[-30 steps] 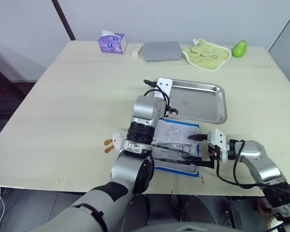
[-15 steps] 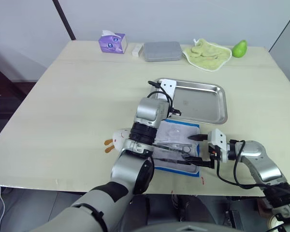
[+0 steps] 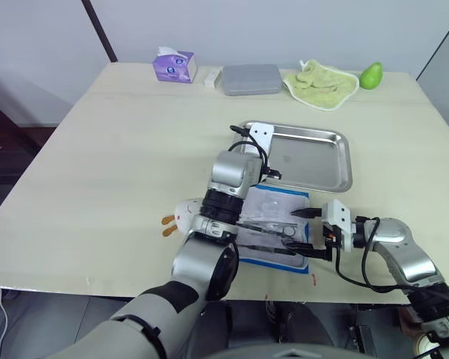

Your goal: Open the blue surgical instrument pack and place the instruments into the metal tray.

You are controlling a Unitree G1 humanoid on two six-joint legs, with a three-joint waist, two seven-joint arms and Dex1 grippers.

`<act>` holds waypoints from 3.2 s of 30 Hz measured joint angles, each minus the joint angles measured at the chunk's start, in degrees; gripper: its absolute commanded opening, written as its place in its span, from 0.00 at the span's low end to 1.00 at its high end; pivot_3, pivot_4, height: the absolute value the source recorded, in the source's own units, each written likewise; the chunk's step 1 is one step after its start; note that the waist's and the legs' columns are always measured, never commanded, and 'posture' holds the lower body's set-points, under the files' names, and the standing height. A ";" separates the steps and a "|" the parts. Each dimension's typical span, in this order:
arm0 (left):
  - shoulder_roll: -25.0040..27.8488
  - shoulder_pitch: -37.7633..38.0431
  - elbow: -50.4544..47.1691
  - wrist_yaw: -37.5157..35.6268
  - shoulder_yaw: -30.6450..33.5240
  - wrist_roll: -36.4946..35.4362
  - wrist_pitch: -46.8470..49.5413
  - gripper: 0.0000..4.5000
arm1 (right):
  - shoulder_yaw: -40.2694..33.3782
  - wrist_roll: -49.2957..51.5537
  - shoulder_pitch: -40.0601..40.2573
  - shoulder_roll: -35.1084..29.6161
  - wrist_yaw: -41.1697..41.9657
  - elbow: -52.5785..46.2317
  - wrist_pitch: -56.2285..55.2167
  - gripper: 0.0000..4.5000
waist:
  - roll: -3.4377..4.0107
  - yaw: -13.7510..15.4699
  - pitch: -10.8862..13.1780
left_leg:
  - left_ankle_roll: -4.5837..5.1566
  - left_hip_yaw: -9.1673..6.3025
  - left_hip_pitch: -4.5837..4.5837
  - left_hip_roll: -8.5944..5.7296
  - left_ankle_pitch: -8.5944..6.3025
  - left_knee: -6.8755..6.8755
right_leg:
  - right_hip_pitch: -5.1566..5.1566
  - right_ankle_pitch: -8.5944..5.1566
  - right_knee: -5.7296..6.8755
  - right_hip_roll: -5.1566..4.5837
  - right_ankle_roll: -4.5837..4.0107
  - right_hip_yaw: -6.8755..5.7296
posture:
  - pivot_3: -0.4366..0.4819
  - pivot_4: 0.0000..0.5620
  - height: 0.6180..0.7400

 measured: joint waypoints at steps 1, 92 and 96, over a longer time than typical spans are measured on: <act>0.00 -0.02 0.00 0.00 0.00 0.00 0.04 0.01 | 0.00 0.00 0.00 0.00 0.00 0.00 0.00 1.00 | 0.00 0.00 0.00 | 0.00 0.00 0.00 0.00 0.00 0.00 | 0.00 0.00 0.00 0.00 0.00 0.00 | 0.48 0.27 1.00; 41.62 21.65 -12.69 -78.91 -20.71 -9.35 -44.64 0.73 | -2.08 0.41 3.41 0.49 -2.55 -2.56 -0.40 1.00 | 0.05 1.22 0.11 | 0.32 0.24 -0.04 0.08 -0.17 0.03 | -0.04 -0.03 -0.01 0.12 -0.06 -0.06 | 0.48 0.27 1.00; 39.79 20.14 -10.54 -77.74 -22.14 -6.79 -46.27 0.73 | -1.89 0.41 3.19 0.51 -2.64 -2.54 -0.34 1.00 | 0.05 1.20 0.11 | 0.32 0.24 -0.04 0.08 -0.17 0.03 | -0.03 -0.03 -0.01 0.12 -0.06 -0.05 | 0.48 0.27 1.00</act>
